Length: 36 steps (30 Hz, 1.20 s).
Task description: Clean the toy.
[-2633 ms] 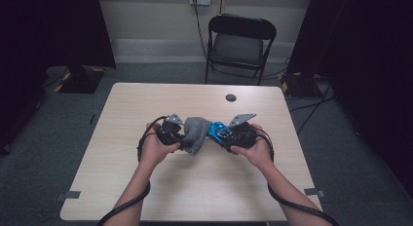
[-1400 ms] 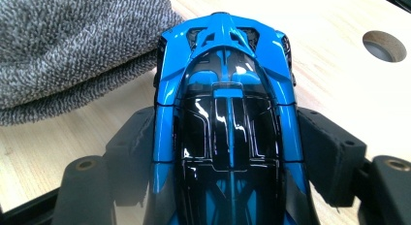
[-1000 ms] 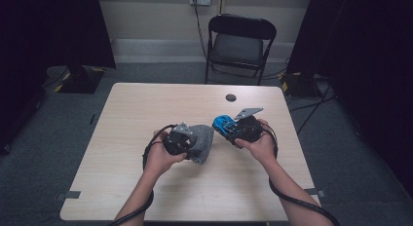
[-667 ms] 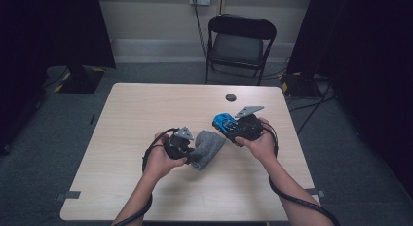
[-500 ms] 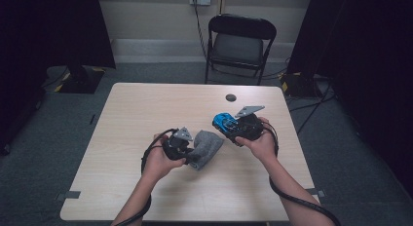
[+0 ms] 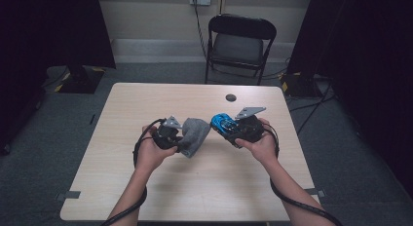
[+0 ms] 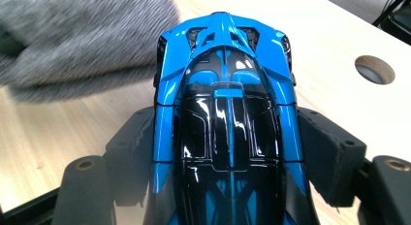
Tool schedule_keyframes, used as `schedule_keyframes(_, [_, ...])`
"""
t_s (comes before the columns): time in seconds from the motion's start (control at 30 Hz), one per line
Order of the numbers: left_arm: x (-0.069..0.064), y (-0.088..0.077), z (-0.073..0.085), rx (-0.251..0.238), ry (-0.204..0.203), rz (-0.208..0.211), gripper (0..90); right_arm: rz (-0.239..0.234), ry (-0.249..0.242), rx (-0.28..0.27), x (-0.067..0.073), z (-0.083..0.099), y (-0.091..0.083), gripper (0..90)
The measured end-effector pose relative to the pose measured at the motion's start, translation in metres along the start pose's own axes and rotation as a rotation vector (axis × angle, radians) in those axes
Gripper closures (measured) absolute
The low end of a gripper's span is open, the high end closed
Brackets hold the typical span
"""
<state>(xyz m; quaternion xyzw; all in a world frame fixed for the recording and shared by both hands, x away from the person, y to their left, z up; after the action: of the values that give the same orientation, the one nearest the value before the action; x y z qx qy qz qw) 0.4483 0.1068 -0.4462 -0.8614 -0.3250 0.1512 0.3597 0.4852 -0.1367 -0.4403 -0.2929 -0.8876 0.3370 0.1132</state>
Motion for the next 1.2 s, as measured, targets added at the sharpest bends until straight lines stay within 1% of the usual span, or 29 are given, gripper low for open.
schedule_keyframes(0.07, [0.006,0.000,-0.003,-0.008,-0.015,-0.018,69.4,-0.011,-0.011,-0.002,0.004,-0.002,-0.001,28.4])
schedule_keyframes(0.1, [0.008,0.000,-0.004,-0.004,-0.014,-0.027,69.4,-0.010,-0.017,-0.006,0.006,-0.003,-0.001,28.4])
schedule_keyframes(0.13, [0.010,0.001,-0.005,-0.012,-0.021,-0.033,69.4,-0.016,-0.022,-0.011,0.008,-0.004,-0.002,28.4])
schedule_keyframes(0.2, [0.011,0.003,-0.006,-0.006,-0.025,-0.037,69.4,-0.023,-0.031,-0.018,0.013,-0.007,-0.002,28.3])
schedule_keyframes(0.23, [0.012,0.005,-0.007,-0.017,-0.030,-0.044,69.4,-0.031,-0.034,-0.019,0.015,-0.008,-0.002,28.4])
schedule_keyframes(0.3, [0.010,0.009,-0.007,-0.012,-0.039,-0.027,69.4,-0.036,-0.045,-0.025,0.019,-0.011,-0.001,28.4])
schedule_keyframes(0.33, [0.010,0.011,-0.007,-0.019,-0.040,-0.026,69.4,-0.043,-0.049,-0.021,0.021,-0.011,0.000,28.4])
schedule_keyframes(0.4, [0.009,0.014,-0.007,-0.014,-0.040,-0.018,69.4,-0.044,-0.053,-0.021,0.022,-0.012,0.001,28.4])
schedule_keyframes(0.47, [0.007,0.016,-0.008,-0.014,-0.036,-0.011,69.4,-0.050,-0.048,-0.022,0.023,-0.011,0.002,28.4])
schedule_keyframes(0.57, [0.004,0.018,-0.009,-0.028,-0.038,0.002,69.4,-0.059,-0.042,-0.020,0.024,-0.010,0.004,28.4])
schedule_keyframes(0.63, [0.002,0.019,-0.011,-0.042,-0.033,0.006,69.3,-0.055,-0.045,-0.016,0.024,-0.009,0.006,28.4])
schedule_keyframes(0.8, [-0.005,0.026,-0.011,-0.046,-0.039,0.030,69.2,-0.062,-0.036,-0.018,0.027,-0.010,0.009,28.4])
schedule_keyframes(0.83, [-0.006,0.027,-0.011,-0.048,-0.038,0.030,69.2,-0.061,-0.038,-0.016,0.027,-0.011,0.010,28.4])
schedule_keyframes(0.9, [-0.009,0.030,-0.011,-0.046,-0.041,0.049,69.3,-0.062,-0.037,-0.022,0.027,-0.012,0.011,28.4])
schedule_keyframes(0.93, [-0.011,0.031,-0.012,-0.048,-0.037,0.049,69.2,-0.063,-0.035,-0.021,0.027,-0.013,0.011,28.4])
schedule_keyframes(1.03, [-0.017,0.035,-0.013,-0.045,-0.008,0.071,69.3,-0.063,-0.035,-0.022,0.026,-0.015,0.012,28.4])
schedule_keyframes(1.07, [-0.020,0.036,-0.014,-0.054,0.000,0.076,69.3,-0.064,-0.032,-0.022,0.026,-0.015,0.012,28.4])
schedule_keyframes(1.2, [-0.029,0.039,-0.017,-0.061,0.024,0.090,69.3,-0.065,-0.027,-0.023,0.025,-0.018,0.013,28.4])
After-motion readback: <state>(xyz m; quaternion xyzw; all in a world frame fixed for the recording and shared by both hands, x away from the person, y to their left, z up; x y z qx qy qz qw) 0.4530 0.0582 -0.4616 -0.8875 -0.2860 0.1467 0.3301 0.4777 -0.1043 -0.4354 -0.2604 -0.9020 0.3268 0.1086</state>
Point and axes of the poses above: each handheld gripper's, and its own axes: y roughly forward along the jaws, z roughly out of its underside, x roughly to its left, the point moved 5 cm from there along y, roughly forward along the jaws, and after that the axes turned 5 degrees about -z, right-handed, at the moved point
